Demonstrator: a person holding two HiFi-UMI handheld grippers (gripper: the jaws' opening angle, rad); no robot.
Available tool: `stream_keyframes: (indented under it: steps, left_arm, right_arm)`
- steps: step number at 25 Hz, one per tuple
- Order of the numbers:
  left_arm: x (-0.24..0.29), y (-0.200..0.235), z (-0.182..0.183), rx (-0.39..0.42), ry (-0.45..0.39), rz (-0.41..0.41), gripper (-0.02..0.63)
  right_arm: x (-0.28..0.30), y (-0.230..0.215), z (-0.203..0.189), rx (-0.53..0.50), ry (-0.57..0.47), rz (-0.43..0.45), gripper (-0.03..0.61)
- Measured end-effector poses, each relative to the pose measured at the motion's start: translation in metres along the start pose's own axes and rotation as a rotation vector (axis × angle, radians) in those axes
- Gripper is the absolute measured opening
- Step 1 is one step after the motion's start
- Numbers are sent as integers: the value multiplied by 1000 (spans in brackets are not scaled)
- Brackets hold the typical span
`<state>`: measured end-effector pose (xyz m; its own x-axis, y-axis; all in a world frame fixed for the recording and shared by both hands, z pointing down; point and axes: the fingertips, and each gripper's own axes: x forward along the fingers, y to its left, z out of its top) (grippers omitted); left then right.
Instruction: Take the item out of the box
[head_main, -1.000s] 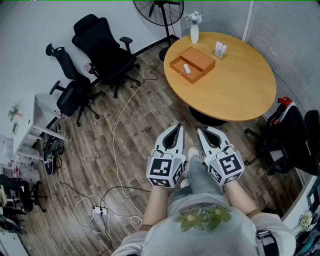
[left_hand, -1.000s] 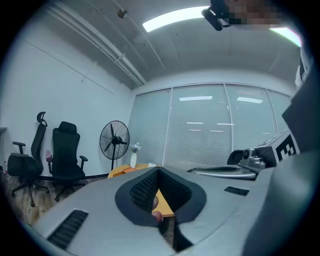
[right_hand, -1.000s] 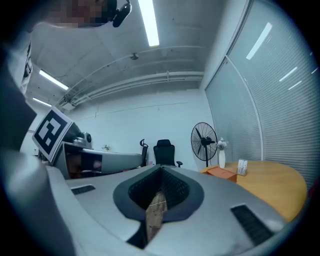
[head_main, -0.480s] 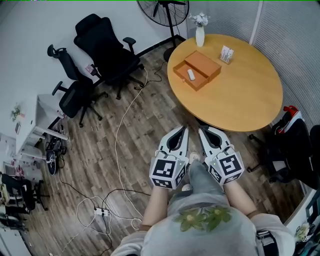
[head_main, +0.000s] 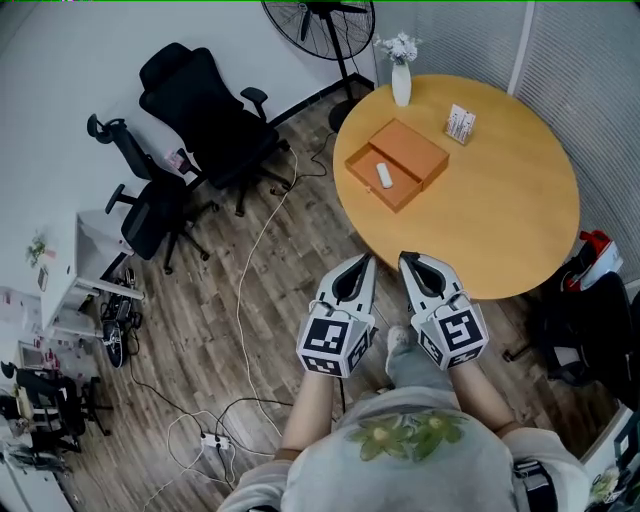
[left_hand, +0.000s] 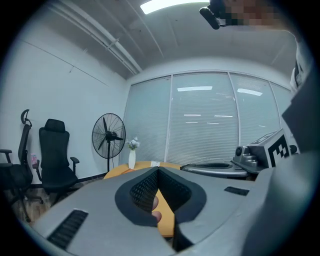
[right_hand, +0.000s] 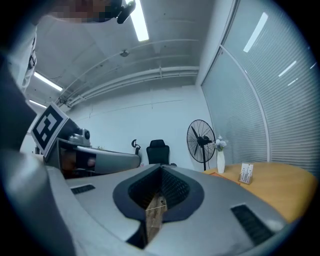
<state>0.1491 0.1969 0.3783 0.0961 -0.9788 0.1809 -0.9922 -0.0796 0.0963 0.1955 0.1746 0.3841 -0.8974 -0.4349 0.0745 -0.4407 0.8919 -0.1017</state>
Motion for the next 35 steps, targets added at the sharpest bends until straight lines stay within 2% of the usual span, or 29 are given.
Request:
stream_keyframes:
  steps: [9, 22, 30, 32, 34, 35]
  left_arm:
    - [63, 24, 22, 26, -21, -5, -1]
    - [88, 80, 23, -16, -17, 55, 0]
    - [125, 126, 41, -24, -20, 21, 0]
    - [135, 138, 49, -23, -22, 9, 0]
    - [146, 153, 53, -26, -22, 2, 0]
    - [151, 160, 54, -27, -23, 0, 0]
  right_arm:
    - [42, -56, 17, -17, -35, -18, 6]
    - [100, -79, 19, -19, -16, -29, 6]
    - [156, -96, 28, -33, 11, -65, 8]
    - [173, -100, 32, -36, 23, -61, 82]
    - [190, -107, 36, -39, 27, -68, 96]
    - [198, -111, 38, -41, 28, -74, 125]
